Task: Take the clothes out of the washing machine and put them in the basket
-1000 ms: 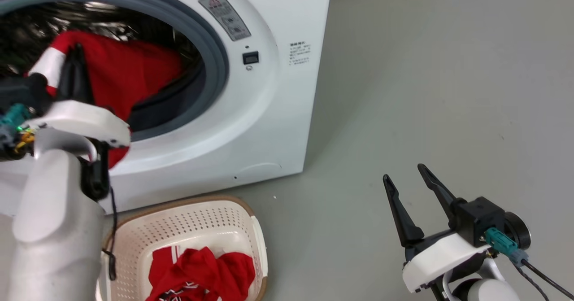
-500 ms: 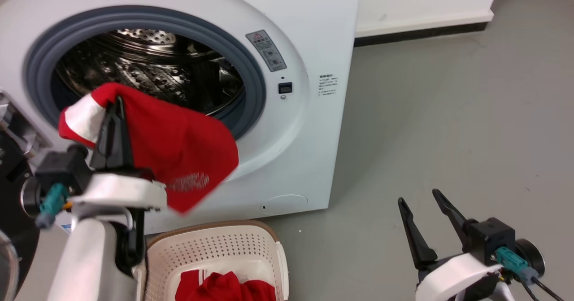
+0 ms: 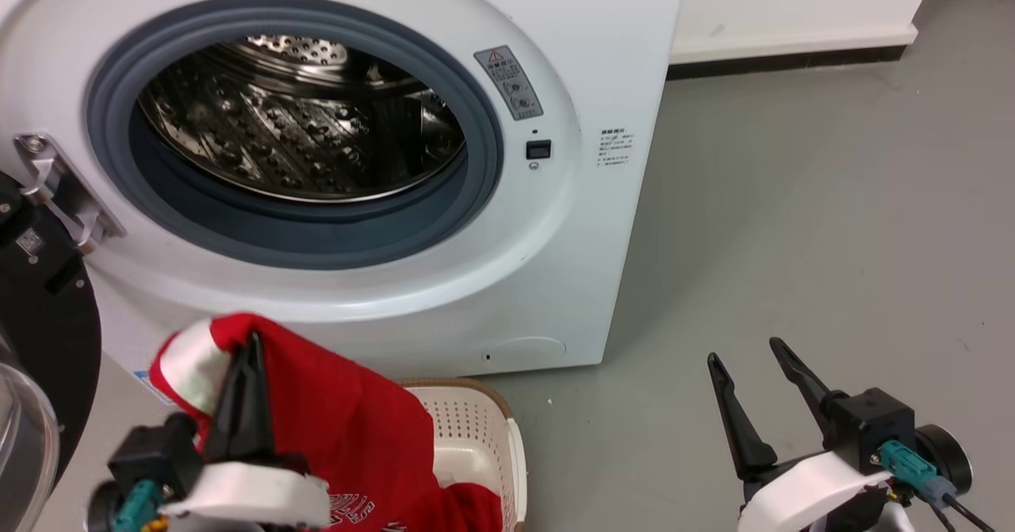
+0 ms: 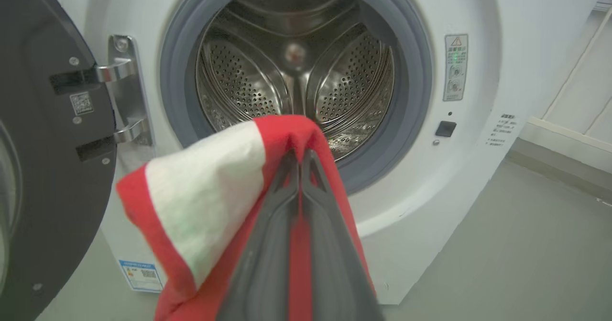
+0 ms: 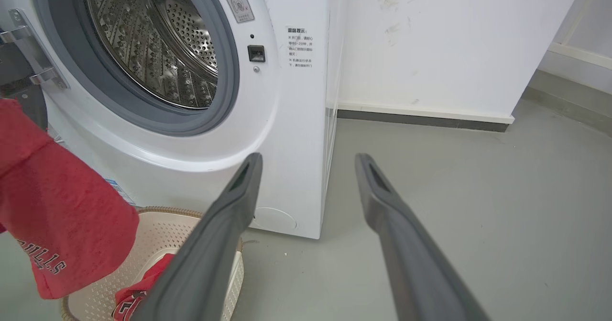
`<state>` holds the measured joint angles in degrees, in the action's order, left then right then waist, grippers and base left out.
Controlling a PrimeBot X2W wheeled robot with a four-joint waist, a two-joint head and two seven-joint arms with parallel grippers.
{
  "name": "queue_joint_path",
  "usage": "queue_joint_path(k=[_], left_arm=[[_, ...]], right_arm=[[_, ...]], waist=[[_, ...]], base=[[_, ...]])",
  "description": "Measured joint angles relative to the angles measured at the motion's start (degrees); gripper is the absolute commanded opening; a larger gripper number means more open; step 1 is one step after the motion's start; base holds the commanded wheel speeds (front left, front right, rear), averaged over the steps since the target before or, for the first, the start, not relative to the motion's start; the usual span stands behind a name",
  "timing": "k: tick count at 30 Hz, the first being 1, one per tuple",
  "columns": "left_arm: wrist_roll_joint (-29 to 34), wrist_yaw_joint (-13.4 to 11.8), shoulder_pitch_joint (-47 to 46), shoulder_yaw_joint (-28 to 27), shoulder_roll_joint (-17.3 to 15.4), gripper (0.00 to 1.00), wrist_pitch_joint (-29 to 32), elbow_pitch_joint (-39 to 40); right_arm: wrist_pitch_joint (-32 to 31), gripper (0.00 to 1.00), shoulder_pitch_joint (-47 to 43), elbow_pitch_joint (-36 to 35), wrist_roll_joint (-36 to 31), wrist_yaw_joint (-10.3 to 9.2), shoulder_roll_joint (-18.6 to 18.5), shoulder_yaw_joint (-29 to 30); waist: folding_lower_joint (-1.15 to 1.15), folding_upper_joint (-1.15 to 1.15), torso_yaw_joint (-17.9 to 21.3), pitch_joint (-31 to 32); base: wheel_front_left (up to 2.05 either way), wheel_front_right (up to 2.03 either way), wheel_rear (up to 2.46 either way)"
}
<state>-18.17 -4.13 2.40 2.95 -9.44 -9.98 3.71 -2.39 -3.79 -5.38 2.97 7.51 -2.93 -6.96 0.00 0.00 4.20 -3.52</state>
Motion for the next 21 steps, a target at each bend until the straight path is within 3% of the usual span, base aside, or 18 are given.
queue_joint_path(k=[10,21], left_arm=[[-2.9,1.7,1.7,0.4,1.4,0.0,-1.8,-15.7],[-4.3,6.4,-13.2,0.1,2.4,0.0,-4.8,-38.4]], right_arm=[[-0.1,1.0,3.3,-1.5,-0.5,0.01,0.0,-1.3],[0.4,1.0,8.9,-2.4,-1.0,0.0,0.0,-2.6]], waist=[[0.01,0.0,0.6,-7.5],[0.02,0.0,1.4,-18.7]], base=[[0.0,0.0,0.0],[0.0,0.0,0.0]])
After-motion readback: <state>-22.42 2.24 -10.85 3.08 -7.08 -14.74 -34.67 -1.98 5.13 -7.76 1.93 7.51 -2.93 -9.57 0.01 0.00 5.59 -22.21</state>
